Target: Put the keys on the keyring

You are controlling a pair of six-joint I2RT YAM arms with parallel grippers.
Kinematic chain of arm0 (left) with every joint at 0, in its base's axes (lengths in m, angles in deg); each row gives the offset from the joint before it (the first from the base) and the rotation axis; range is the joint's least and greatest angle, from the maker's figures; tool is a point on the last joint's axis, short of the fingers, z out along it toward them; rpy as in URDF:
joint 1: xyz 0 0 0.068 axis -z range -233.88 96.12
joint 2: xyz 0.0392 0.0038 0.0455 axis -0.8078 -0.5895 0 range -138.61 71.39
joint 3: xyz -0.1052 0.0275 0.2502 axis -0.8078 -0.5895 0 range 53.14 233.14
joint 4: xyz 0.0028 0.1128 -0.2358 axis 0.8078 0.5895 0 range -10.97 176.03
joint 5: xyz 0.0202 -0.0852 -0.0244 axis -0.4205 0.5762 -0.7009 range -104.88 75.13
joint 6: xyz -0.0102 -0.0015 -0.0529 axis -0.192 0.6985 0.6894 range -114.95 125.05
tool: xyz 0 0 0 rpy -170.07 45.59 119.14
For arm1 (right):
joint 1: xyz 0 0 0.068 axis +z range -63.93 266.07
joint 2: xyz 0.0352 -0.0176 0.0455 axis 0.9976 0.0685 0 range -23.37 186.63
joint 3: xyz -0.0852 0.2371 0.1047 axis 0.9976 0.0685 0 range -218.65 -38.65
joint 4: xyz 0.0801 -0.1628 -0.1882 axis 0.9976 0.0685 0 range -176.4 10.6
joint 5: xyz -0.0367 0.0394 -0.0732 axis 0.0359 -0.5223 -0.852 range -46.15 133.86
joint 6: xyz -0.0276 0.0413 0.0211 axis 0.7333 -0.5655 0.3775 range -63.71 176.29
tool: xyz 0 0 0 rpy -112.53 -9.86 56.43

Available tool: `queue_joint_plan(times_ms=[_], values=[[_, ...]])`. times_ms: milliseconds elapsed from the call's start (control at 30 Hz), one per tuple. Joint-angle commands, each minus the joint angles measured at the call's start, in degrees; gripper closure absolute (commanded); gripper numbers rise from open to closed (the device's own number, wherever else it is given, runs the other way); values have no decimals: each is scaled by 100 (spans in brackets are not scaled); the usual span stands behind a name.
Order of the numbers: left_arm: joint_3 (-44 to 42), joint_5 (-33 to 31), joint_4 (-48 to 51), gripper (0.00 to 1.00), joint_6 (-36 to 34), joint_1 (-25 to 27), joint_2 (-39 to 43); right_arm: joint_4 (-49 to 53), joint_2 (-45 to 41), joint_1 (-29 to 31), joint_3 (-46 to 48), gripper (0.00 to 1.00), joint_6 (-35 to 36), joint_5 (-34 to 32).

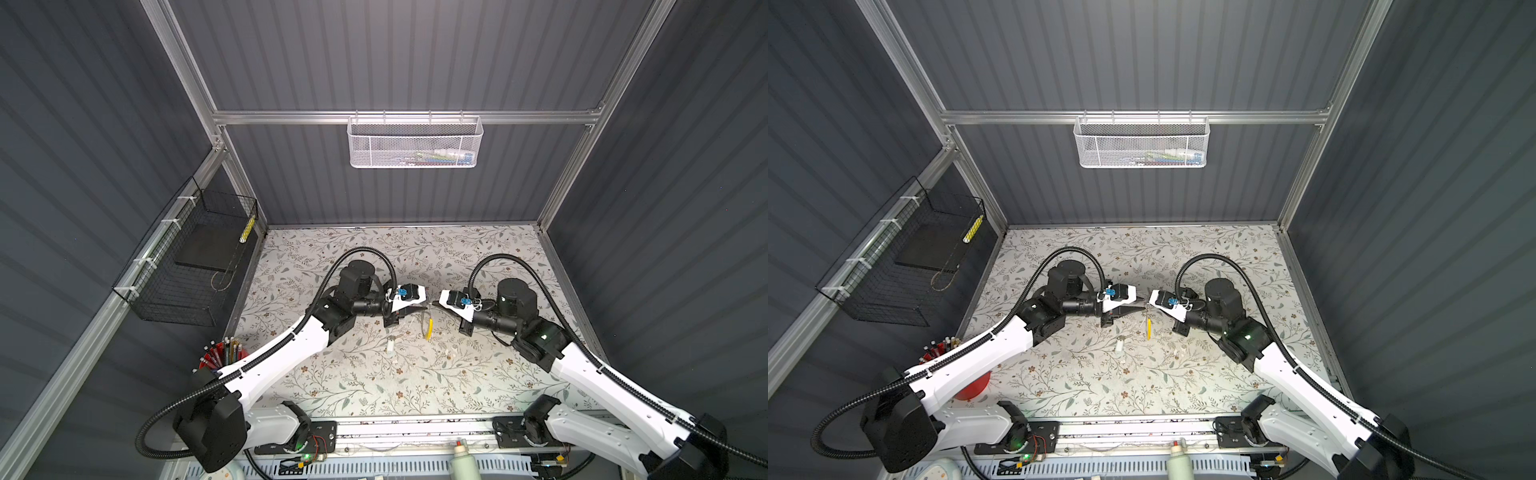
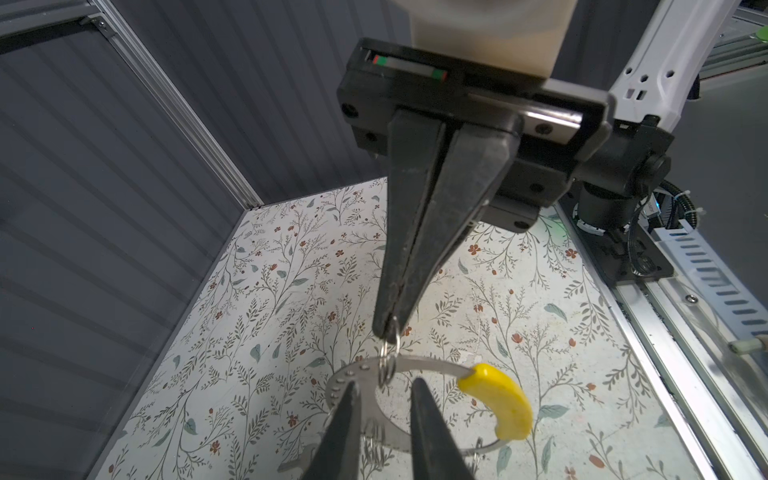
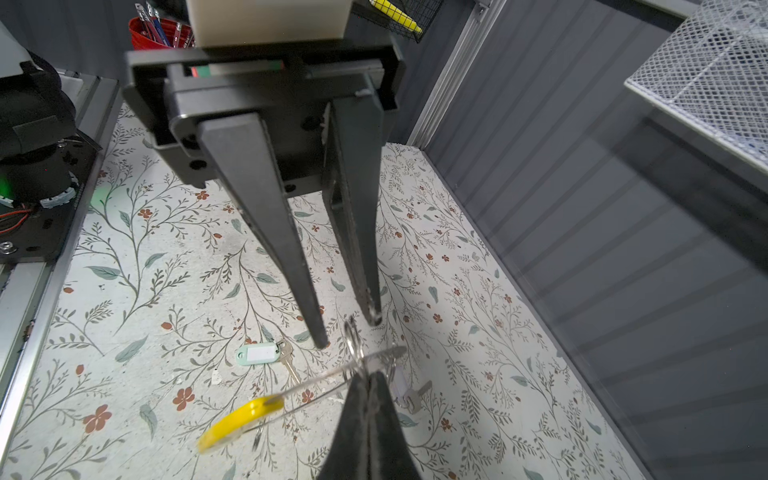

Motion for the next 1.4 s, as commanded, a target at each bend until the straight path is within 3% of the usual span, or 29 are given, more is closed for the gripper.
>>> queue_joint_plan(times_ms=[0,433,633,767,933,1267,1367], values=[[7,81,34,79,-57,38,-22,-82,-36,39,14,100,48,160],[24,262,-14,90,-75,47,-40,-3,39,63,-48,100,1,298],[53,417,-2,100,-123,51,-49,3,83,57,-88,98,-78,362],[79,513,81,100,-200,55,-54,-3,75,62,-100,89,-118,362],[123,524,255,100,-360,51,-75,-7,48,54,-109,87,-149,379],[153,433,298,100,-383,49,-84,131,83,57,-144,98,-80,451],[128,293,228,83,-216,47,-70,127,70,61,-112,99,-79,364]])
